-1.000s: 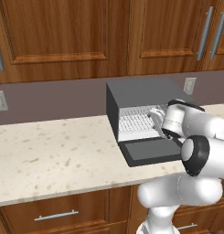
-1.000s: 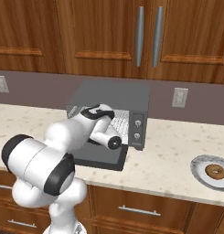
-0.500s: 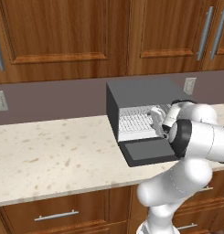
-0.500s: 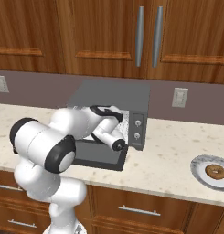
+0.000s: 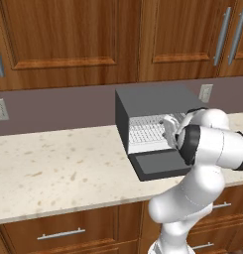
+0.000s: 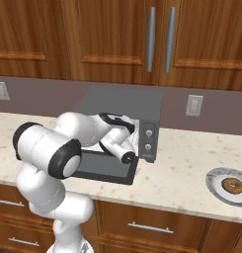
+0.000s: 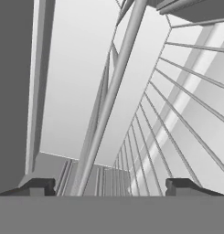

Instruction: Pick up the bagel from the plate, place it on the toaster oven rack, close the door, and set the timer.

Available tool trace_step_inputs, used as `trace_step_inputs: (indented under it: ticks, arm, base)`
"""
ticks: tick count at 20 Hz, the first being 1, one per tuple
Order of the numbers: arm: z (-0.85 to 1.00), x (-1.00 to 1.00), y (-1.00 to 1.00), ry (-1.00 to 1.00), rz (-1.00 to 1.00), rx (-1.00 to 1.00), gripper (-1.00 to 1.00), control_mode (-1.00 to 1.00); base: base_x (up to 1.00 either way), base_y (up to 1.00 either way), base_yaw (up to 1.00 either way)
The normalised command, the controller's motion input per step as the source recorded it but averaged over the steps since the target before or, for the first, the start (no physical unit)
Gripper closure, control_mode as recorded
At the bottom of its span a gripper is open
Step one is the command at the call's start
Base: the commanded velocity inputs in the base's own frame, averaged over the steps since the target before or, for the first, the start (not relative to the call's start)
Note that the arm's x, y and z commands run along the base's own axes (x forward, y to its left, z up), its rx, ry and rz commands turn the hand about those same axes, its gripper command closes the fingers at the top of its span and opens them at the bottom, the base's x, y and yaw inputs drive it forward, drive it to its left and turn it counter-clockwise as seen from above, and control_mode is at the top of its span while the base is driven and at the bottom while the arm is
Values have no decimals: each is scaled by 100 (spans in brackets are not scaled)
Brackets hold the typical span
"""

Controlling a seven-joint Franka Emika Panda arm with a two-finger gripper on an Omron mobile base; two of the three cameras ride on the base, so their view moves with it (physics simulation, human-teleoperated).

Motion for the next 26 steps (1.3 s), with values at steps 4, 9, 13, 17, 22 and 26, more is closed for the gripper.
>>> trace_step_inputs:
  ticks: [4, 9, 13, 17, 22, 26]
  arm:
    - [-10, 31, 0, -1, 0, 1, 100, -100]
    - [-6, 27, 0, 0, 0, 0, 100, -100]
    - [-1, 1, -6, 0, 0, 2, 100, -100]
    - [0, -12, -16, 0, 0, 3, 100, -100]
    - [0, -57, -27, 2, 0, 2, 100, -100]
    - [0, -72, -34, 9, 0, 0, 100, -100]
  base:
    - [0, 0, 0]
    - [0, 0, 0]
    - [0, 0, 0]
    - [0, 0, 0]
    - [0, 0, 0]
    - [0, 0, 0]
